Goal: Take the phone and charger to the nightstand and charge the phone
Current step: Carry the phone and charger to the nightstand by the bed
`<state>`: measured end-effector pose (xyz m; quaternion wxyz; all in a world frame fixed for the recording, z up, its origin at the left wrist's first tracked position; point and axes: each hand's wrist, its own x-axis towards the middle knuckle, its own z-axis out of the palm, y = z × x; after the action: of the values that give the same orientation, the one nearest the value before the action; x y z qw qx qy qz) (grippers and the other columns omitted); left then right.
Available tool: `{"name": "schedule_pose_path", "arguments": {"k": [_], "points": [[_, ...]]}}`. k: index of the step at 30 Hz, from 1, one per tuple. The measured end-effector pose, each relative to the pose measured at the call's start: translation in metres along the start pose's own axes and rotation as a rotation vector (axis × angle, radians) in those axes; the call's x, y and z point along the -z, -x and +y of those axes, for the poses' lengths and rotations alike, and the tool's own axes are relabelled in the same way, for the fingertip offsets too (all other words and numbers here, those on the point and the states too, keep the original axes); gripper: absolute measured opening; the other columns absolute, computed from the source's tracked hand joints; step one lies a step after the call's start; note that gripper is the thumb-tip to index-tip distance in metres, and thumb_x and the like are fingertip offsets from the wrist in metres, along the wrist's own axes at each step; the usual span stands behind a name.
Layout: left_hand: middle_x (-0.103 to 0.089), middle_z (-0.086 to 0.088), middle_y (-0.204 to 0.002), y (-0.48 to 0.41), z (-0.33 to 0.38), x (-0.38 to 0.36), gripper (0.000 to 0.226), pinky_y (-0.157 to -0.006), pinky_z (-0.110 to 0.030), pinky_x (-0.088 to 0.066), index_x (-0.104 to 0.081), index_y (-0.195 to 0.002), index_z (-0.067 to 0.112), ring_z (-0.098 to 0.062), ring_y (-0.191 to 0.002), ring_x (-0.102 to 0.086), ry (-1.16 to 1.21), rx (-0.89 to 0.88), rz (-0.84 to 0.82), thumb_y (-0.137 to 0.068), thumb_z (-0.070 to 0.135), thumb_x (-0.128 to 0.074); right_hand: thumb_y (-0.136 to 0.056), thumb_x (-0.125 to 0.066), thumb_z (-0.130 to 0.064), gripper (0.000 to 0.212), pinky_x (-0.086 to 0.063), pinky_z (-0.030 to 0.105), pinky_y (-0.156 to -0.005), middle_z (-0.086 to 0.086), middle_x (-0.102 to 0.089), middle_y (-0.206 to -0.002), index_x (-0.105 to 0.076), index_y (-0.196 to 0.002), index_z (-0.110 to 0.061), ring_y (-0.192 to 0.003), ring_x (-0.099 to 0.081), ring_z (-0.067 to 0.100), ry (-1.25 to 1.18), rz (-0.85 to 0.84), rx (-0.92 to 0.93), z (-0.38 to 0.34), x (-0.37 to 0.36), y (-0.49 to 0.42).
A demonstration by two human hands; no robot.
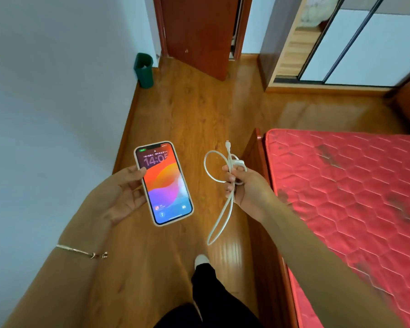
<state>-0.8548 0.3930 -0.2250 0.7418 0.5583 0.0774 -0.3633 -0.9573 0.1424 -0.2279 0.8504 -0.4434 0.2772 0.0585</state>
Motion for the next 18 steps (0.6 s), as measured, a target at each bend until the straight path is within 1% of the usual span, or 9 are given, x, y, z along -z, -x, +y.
{"name": "schedule_pose_path", "arguments": {"k": [1, 2, 4, 6, 9, 12, 15, 18], "points": [[-0.07, -0.006, -0.112, -0.009, 0.01, 0.0, 0.028, -0.078, -0.04, -0.058, -0.071, -0.108, 0.026, -0.022, -0.106, -0.066, 0.013, -0.007, 0.032, -0.082, 0.032, -0.064, -0.099, -0.035, -0.012, 0.024, -0.042, 0.025, -0.05, -0.003, -0.046, -0.054, -0.057, -0.09, -0.008, -0.044, -0.046, 0.01, -0.003, -0.014, -0.004, -0.009, -0.003, -0.012], [-0.07, -0.007, -0.113, -0.017, 0.019, 0.0, 0.029, -0.079, -0.04, -0.057, -0.07, -0.109, 0.025, -0.022, -0.107, -0.066, 0.019, -0.016, 0.044, -0.081, 0.033, -0.065, -0.099, -0.035, -0.012, 0.024, -0.041, 0.025, -0.052, -0.003, -0.047, -0.054, -0.058, -0.091, -0.008, -0.045, -0.046, 0.01, -0.003, -0.028, -0.005, -0.017, -0.006, -0.024], [-0.071, -0.005, -0.11, -0.03, 0.032, 0.001, 0.027, -0.076, -0.037, -0.058, -0.072, -0.105, 0.027, -0.021, -0.105, -0.067, 0.021, -0.03, 0.044, -0.079, 0.033, -0.066, -0.099, -0.036, -0.012, 0.026, -0.04, 0.027, -0.056, -0.002, -0.047, -0.055, -0.06, -0.092, -0.007, -0.046, -0.046, 0.01, 0.005, -0.038, -0.017, -0.031, -0.012, -0.048], [-0.069, -0.008, -0.114, -0.043, 0.04, 0.003, 0.026, -0.077, -0.038, -0.058, -0.07, -0.108, 0.024, -0.023, -0.106, -0.065, 0.047, -0.034, 0.089, -0.085, 0.032, -0.061, -0.099, -0.036, -0.012, 0.028, -0.039, 0.026, -0.056, -0.003, -0.047, -0.054, -0.063, -0.092, -0.007, -0.046, -0.046, 0.009, 0.021, -0.04, -0.035, -0.041, -0.018, -0.067], [-0.063, -0.009, -0.116, -0.061, 0.053, 0.001, 0.022, -0.076, -0.034, -0.058, -0.064, -0.109, 0.021, -0.023, -0.107, -0.062, 0.069, -0.054, 0.132, -0.094, 0.026, -0.049, -0.099, -0.035, -0.01, 0.03, -0.038, 0.023, -0.053, -0.004, -0.046, -0.052, -0.064, -0.091, -0.007, -0.045, -0.045, 0.008, 0.045, -0.075, -0.046, -0.056, -0.025, -0.092], [-0.063, -0.007, -0.11, -0.08, 0.07, -0.005, 0.02, -0.068, -0.028, -0.059, -0.062, -0.105, 0.02, -0.023, -0.101, -0.062, 0.055, -0.068, 0.126, -0.095, 0.022, -0.044, -0.098, -0.035, -0.009, 0.029, -0.038, 0.023, -0.053, -0.004, -0.045, -0.053, -0.063, -0.091, -0.007, -0.045, -0.045, 0.008, 0.047, -0.083, -0.055, -0.07, -0.03, -0.117], [-0.068, -0.003, -0.099, -0.102, 0.088, -0.006, 0.02, -0.063, -0.026, -0.059, -0.062, -0.101, 0.02, -0.019, -0.09, -0.067, 0.049, -0.07, 0.135, -0.095, 0.021, -0.043, -0.099, -0.036, -0.01, 0.028, -0.039, 0.024, -0.055, -0.003, -0.046, -0.055, -0.064, -0.092, -0.006, -0.046, -0.045, 0.008, 0.03, -0.069, -0.065, -0.082, -0.035, -0.143], [-0.074, -0.003, -0.088, -0.129, 0.108, 0.0, 0.02, -0.059, -0.027, -0.059, -0.062, -0.104, 0.018, -0.016, -0.081, -0.072, 0.083, -0.048, 0.138, -0.09, 0.026, -0.05, -0.099, -0.036, -0.011, 0.028, -0.04, 0.023, -0.054, -0.002, -0.045, -0.056, -0.063, -0.092, -0.006, -0.047, -0.045, 0.009, 0.022, -0.06, -0.06, -0.096, -0.043, -0.173]]}}
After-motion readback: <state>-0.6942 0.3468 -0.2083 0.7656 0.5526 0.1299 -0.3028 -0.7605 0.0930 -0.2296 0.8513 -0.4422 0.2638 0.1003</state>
